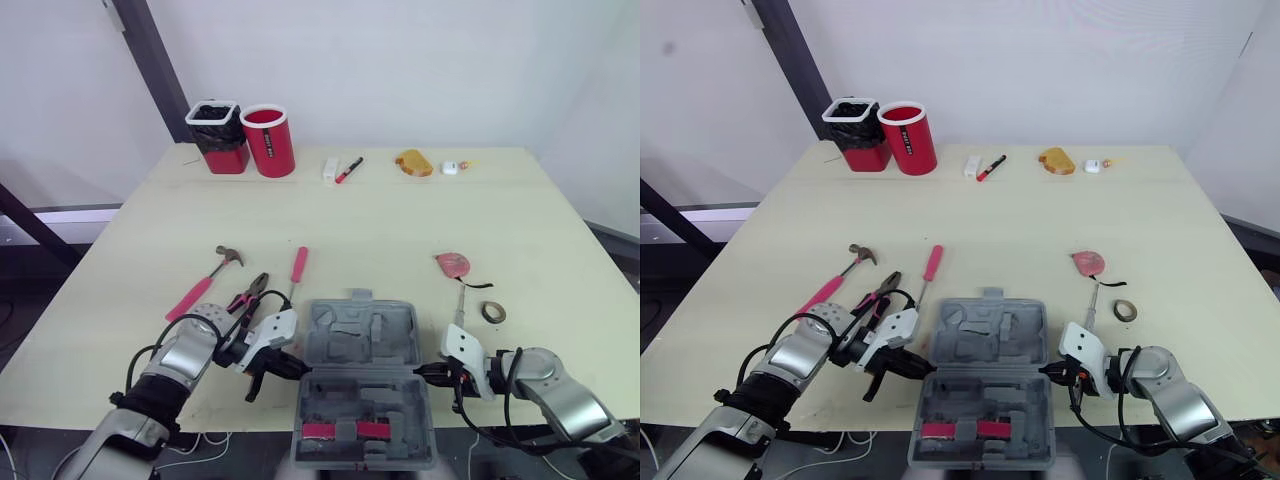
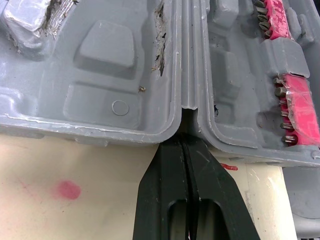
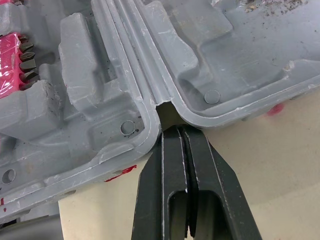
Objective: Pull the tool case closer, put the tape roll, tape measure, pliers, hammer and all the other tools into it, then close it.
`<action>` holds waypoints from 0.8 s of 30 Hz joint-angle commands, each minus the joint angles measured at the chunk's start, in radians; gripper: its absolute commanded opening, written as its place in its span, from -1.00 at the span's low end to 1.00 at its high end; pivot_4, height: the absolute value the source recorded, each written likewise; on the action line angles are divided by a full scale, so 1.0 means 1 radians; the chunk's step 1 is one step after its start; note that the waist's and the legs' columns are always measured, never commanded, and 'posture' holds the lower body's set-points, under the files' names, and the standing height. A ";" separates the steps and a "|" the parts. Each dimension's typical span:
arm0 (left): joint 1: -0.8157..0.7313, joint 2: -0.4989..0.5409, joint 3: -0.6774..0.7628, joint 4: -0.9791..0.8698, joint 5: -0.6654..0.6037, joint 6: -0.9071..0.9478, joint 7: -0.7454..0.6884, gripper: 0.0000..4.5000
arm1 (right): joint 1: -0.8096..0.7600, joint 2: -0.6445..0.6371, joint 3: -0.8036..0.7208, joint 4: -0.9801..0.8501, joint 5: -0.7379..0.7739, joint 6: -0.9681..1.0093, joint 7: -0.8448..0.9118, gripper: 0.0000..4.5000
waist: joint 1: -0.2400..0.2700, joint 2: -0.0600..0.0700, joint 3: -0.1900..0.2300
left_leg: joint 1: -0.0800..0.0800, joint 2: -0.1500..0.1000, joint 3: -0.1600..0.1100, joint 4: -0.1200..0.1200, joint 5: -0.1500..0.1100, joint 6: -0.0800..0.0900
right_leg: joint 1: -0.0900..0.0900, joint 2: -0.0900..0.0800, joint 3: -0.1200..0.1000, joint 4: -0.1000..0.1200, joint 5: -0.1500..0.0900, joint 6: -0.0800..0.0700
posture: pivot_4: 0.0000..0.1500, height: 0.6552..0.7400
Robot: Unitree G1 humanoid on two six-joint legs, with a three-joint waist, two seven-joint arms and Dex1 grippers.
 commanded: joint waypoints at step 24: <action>0.005 0.015 -0.033 0.076 0.029 -0.020 0.008 -0.98 | -0.007 0.001 -0.008 0.009 0.017 -0.017 -0.005 -1.00 | 0.000 0.000 0.000 | 0.000 0.000 0.000 0.000 0.000 0.000 | 0.000 0.000 0.000 0.000 0.000 0.000 | 1.00 1.00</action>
